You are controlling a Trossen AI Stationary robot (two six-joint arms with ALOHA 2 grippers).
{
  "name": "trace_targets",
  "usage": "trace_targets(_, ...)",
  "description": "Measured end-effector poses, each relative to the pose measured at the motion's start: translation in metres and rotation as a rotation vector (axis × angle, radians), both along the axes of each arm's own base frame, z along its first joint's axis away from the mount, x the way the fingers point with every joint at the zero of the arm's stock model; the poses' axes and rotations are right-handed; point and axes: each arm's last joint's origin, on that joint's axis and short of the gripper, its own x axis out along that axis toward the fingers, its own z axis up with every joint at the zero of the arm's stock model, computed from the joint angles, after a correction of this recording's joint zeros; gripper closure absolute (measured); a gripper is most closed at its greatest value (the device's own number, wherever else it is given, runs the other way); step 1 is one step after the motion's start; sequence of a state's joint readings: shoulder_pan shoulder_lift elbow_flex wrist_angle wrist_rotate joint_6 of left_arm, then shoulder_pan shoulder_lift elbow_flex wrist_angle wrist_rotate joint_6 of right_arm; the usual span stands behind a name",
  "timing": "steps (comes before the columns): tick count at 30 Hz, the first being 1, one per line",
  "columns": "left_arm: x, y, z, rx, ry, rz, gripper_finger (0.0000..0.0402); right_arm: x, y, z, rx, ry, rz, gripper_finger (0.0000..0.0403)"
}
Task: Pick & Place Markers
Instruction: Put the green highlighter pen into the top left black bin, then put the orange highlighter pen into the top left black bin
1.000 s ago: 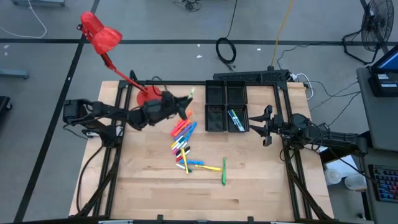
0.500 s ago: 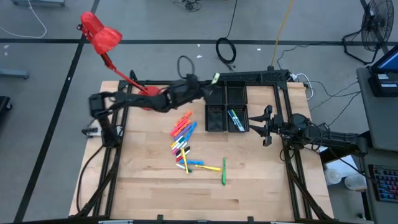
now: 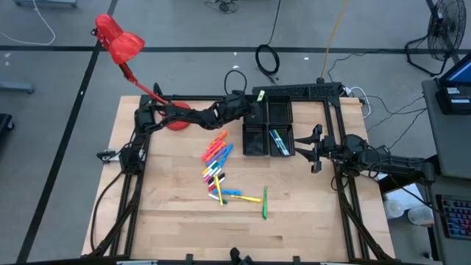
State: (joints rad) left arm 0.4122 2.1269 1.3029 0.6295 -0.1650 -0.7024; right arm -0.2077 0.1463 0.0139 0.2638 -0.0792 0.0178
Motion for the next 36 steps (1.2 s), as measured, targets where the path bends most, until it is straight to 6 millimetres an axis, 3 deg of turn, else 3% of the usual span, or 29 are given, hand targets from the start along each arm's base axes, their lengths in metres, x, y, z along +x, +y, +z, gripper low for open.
trace_targets(8, 0.001, 0.000, 0.002, 0.094, 0.034, -0.020, 0.0228, 0.000, 0.000, 0.000, 0.000, 0.000, 0.000, 0.0257)
trace_targets(15, 0.000, -0.002, 0.013, 0.134, 0.027, -0.103, 0.0184, 0.000, 0.000, 0.000, 0.000, 0.000, 0.000, 0.0257)
trace_targets(22, -0.008, -0.023, 0.072, 0.317, -0.080, -0.470, 0.0177, 0.000, 0.000, 0.000, 0.000, 0.000, 0.000, 0.0257)
trace_targets(30, -0.046, -0.064, 0.153, 0.351, -0.167, -0.906, 0.0177, 0.000, 0.000, 0.000, 0.000, 0.000, 0.000, 0.0257)
trace_targets(36, -0.079, -0.097, 0.170, 0.309, 0.032, -1.035, 0.0176, 0.000, 0.000, 0.000, 0.000, 0.000, 0.000, 0.0257)
